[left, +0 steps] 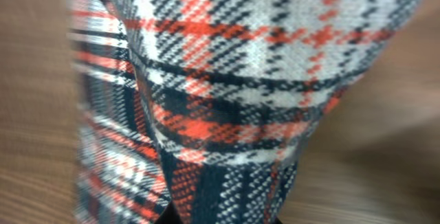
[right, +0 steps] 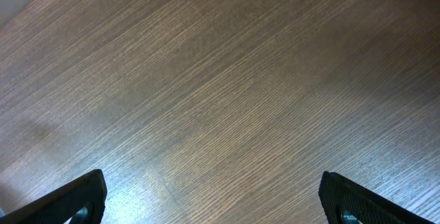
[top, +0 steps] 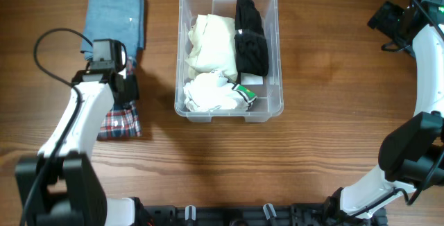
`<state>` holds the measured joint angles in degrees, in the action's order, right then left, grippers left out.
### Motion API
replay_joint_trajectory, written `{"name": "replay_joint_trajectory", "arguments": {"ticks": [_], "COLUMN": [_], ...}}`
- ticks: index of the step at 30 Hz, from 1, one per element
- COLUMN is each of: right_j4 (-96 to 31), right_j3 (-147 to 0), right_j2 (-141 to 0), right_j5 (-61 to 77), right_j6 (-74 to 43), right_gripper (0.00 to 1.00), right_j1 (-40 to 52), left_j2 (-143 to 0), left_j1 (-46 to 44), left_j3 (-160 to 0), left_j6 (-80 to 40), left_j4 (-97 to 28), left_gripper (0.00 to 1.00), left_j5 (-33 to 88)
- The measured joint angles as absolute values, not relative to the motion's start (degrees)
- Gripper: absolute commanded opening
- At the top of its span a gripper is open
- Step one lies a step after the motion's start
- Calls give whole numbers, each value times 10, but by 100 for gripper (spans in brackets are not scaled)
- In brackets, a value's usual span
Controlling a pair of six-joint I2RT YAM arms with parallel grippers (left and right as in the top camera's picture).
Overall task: Pack container
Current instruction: 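Lift the plaid shirt and carry it over the bin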
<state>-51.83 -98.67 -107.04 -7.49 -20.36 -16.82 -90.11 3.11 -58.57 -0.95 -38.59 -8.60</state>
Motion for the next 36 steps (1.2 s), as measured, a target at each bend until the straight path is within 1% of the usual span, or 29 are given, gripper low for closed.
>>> {"name": "replay_joint_trajectory", "arguments": {"ticks": [5, 9, 13, 19, 21, 23, 28, 32, 36], "right_j4": [-518, -518, -518, -518, -518, -518, -518, -519, -518], "right_j3": [-987, -987, -987, -987, -987, -987, -987, -987, -987], "right_j2": [-1070, -1070, -1070, -1070, -1070, -1070, -1070, -1070, -1070], "right_j5": [-75, -75, -75, -75, -75, -75, -75, -75, -75], "right_j6": [-204, -204, -204, -204, -204, -204, -204, -204, -204], "right_gripper": [100, 100, 100, 100, 100, 100, 100, 100, 100], "right_j1": [-168, -168, -168, -168, -168, -168, -168, -168, -168], "left_j2": [-796, -710, -629, -578, -578, -585, -624, -731, -834], "left_j1": [29, 10, -40, -147, -183, -222, -270, -294, -295], "left_j3": [-603, -608, -609, -610, -610, -611, -612, -614, -614], "left_j6": [-29, -30, -45, -112, -142, -165, -199, -227, -244], "left_j4": [-386, -385, -357, -241, -194, -121, -8, 71, 84], "left_gripper": [4, 4, 4, 4, 4, 4, 4, 7, 7], "left_j5": [-31, -20, -15, -12, -9, -10, -36, -47, -48]}}
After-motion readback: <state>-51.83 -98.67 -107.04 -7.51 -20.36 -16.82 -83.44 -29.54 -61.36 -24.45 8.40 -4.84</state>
